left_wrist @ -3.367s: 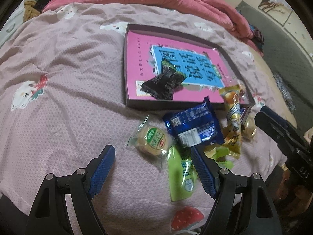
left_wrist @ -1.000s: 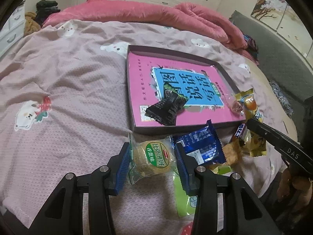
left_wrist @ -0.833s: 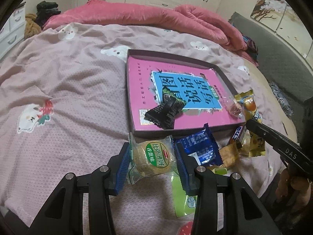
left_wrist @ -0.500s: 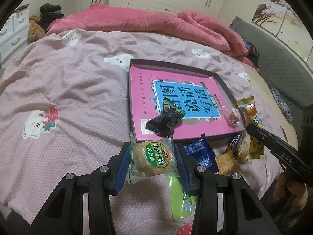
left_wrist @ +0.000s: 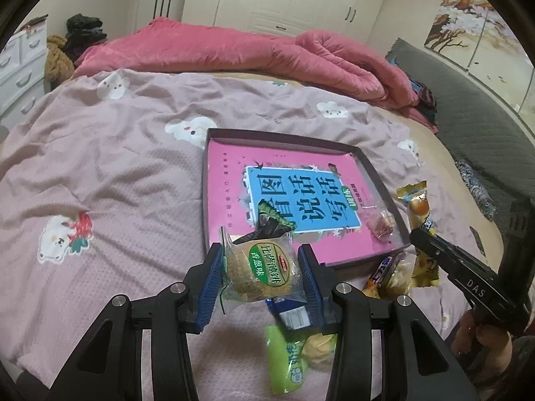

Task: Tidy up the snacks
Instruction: 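Carry the cake and the yellow bag over the tray with both tools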

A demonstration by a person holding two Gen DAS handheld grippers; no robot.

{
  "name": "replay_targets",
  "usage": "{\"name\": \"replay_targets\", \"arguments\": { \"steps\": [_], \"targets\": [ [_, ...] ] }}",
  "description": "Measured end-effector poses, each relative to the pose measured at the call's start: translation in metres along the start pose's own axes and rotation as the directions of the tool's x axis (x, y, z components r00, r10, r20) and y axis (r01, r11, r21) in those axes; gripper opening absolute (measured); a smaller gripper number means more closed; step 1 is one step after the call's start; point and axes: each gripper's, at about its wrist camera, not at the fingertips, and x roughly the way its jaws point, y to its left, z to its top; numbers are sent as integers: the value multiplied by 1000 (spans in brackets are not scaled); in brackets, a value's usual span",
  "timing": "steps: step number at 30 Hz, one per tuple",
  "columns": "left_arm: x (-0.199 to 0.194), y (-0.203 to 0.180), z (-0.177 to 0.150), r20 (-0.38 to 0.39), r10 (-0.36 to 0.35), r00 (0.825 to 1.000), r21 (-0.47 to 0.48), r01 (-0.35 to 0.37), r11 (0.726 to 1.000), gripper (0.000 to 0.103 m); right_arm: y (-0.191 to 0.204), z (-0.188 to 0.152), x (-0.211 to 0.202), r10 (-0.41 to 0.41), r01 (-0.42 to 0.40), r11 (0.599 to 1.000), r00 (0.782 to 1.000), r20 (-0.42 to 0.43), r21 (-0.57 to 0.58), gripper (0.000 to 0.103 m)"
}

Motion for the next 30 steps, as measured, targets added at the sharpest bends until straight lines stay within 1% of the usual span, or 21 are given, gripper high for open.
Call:
{"name": "replay_targets", "arguments": {
  "steps": [7, 15, 22, 30],
  "targets": [
    [3, -9, 8, 12, -14, 1000, 2, 14, 1000, 47, -2, 5, -2, -5, 5, 1000, 1000, 18, 9, 19],
    [11, -29, 19, 20, -36, 999, 22, 36, 999, 47, -8, 10, -7, -26, 26, 999, 999, 41, 20, 19],
    [22, -41, 23, 13, -52, 999, 35, 51, 998, 47, -13, 18, -14, -48, 45, 998, 996, 69, 32, 19],
    [37, -45, 27, -4, -60, 998, 41, 60, 997, 47, -19, 24, -17, -72, 68, 996, 994, 78, 49, 19]
  ]
}}
